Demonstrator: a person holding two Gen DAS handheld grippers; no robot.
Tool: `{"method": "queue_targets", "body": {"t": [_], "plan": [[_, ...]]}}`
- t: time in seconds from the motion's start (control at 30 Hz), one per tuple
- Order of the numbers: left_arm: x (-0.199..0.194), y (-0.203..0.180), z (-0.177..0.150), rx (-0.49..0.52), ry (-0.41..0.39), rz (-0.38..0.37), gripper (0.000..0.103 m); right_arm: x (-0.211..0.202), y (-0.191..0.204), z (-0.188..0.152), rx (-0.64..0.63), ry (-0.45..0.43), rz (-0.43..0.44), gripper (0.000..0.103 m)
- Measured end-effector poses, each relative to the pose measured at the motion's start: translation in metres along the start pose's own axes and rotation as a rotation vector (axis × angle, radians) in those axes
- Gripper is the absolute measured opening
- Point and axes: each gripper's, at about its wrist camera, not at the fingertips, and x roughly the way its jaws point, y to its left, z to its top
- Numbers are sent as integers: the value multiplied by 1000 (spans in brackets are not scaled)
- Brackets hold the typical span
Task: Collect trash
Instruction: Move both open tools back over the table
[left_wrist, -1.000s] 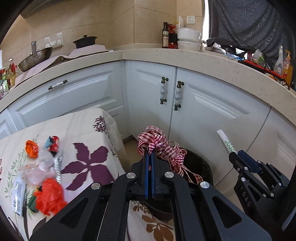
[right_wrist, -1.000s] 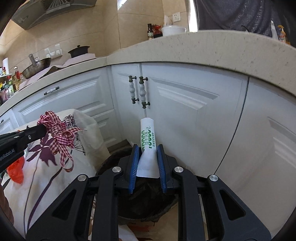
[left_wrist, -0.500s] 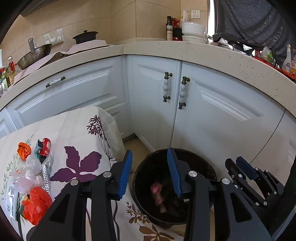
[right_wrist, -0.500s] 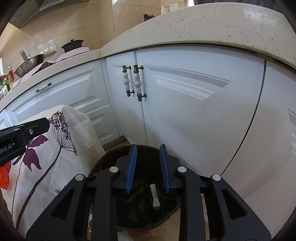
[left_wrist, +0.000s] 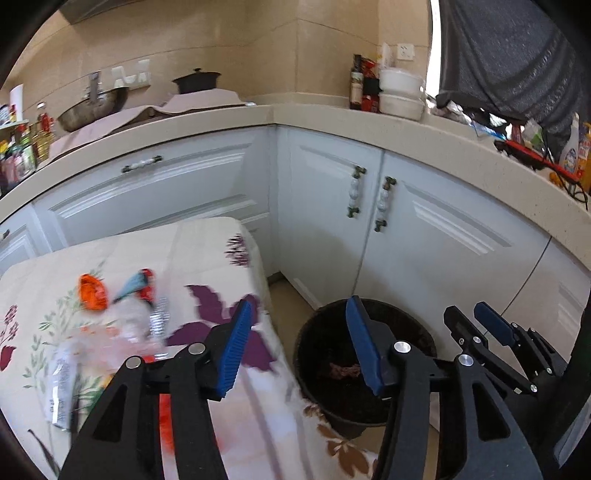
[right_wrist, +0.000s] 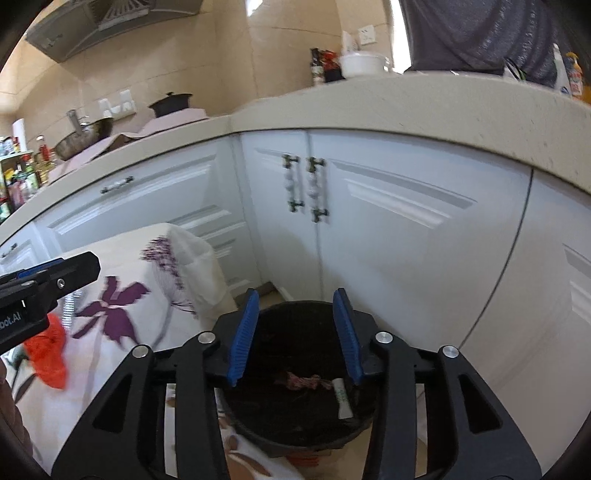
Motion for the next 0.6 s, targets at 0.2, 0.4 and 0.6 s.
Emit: {"method": "queue_targets", "body": {"t": [0.2,0.4,0.6], "plan": [[-28,47,-8,-26,-24,77,57,-18,47,2,-37,-10,92,46],[-51,102,-21,-93,-17,171,58,-33,93,-1,-85,0,171,47],[-67,144,-38,-135,-6,253,61,-38,129,-5,-133,27,231,48]]}}
